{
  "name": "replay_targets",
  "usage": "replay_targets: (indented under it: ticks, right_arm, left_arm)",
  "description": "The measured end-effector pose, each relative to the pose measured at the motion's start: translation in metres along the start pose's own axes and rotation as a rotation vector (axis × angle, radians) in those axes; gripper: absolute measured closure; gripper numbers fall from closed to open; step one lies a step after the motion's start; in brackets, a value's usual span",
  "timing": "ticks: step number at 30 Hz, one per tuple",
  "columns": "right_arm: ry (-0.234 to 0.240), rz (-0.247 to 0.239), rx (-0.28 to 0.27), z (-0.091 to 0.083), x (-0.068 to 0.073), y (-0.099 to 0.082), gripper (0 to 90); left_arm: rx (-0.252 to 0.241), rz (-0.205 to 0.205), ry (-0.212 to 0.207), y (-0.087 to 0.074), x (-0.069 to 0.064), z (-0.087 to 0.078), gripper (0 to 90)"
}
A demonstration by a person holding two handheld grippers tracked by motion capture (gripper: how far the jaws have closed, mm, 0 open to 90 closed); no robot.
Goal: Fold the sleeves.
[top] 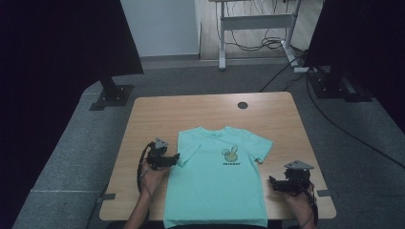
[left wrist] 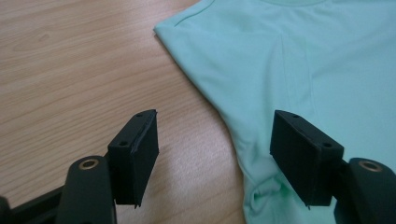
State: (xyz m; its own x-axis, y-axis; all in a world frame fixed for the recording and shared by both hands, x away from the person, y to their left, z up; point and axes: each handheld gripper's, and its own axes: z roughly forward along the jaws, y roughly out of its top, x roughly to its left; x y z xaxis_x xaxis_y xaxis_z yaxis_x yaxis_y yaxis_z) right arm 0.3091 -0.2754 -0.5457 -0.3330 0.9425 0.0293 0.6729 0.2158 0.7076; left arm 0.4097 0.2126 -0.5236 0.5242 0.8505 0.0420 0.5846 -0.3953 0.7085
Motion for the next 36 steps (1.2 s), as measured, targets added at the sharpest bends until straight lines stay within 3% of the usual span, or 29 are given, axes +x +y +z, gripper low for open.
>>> replay_targets:
  ticks: [2,6,10,12,15,17,23,28,36]
  right_arm:
    - [0.000,0.000,0.000,0.000,0.000,0.000,1.9]
    - [0.000,0.000,0.000,0.000,0.000,0.000,1.9]
    - [0.000,0.000,0.000,0.000,0.000,0.000,1.9]
    - [0.000,0.000,0.000,0.000,0.000,0.000,1.9]
    - [0.000,0.000,0.000,0.000,0.000,0.000,1.9]
    - [0.000,0.000,0.000,0.000,0.000,0.000,1.9]
    - [0.000,0.000,0.000,0.000,0.000,0.000,1.9]
    - [0.000,0.000,0.000,0.000,0.000,0.000,1.9]
    - [0.000,0.000,0.000,0.000,0.000,0.000,1.9]
  left_arm:
    - [0.014,0.030,0.028,-0.004,-0.001,0.002,31.0]
    - [0.008,0.031,0.052,-0.005,0.001,0.000,30.2]
    - [-0.022,0.007,0.008,-0.004,0.000,-0.004,29.6]
    - [-0.014,0.020,-0.011,-0.004,-0.005,-0.004,29.2]
    - [0.003,0.049,-0.007,-0.008,-0.010,-0.001,28.3]
    - [0.004,0.031,-0.013,-0.009,-0.008,-0.001,27.5]
    - [-0.005,0.030,-0.019,-0.009,-0.006,-0.003,25.3]
    - [-0.044,0.024,-0.042,-0.008,-0.005,-0.012,21.2]
    - [-0.064,0.035,-0.058,-0.007,-0.007,-0.027,13.7]
